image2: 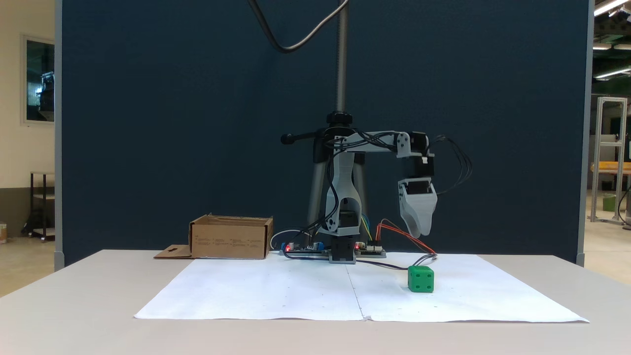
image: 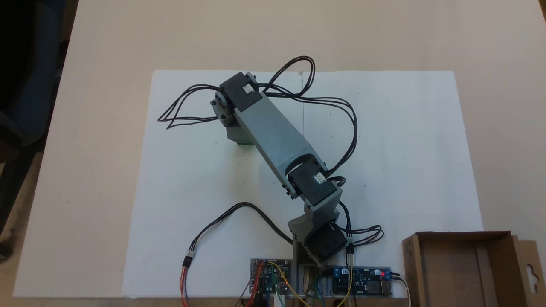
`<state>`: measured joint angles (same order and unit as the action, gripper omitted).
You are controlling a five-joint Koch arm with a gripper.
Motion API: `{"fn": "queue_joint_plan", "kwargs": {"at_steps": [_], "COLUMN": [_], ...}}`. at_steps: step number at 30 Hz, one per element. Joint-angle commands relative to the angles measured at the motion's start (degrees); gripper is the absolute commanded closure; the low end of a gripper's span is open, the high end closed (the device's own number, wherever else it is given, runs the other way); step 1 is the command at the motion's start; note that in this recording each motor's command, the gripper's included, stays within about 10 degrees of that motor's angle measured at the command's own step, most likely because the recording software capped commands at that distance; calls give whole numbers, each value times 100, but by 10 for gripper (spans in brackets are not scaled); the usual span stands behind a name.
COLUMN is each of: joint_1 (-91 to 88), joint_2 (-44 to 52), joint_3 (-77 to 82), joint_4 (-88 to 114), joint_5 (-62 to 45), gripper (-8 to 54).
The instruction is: Grasp a green dice and put it in the bin.
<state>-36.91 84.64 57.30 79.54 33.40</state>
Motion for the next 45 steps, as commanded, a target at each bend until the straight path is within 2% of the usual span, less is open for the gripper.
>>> {"fn": "queue_joint_plan", "kwargs": {"at_steps": [1,22,45], "joint_1": [-26,-18,26], "joint_2": [79,-343,-659], "joint_3": [-264,782,958], "joint_4": [-185,-1002,-1503], "joint_5": [369,360,360], "gripper": [47,46,47]}}
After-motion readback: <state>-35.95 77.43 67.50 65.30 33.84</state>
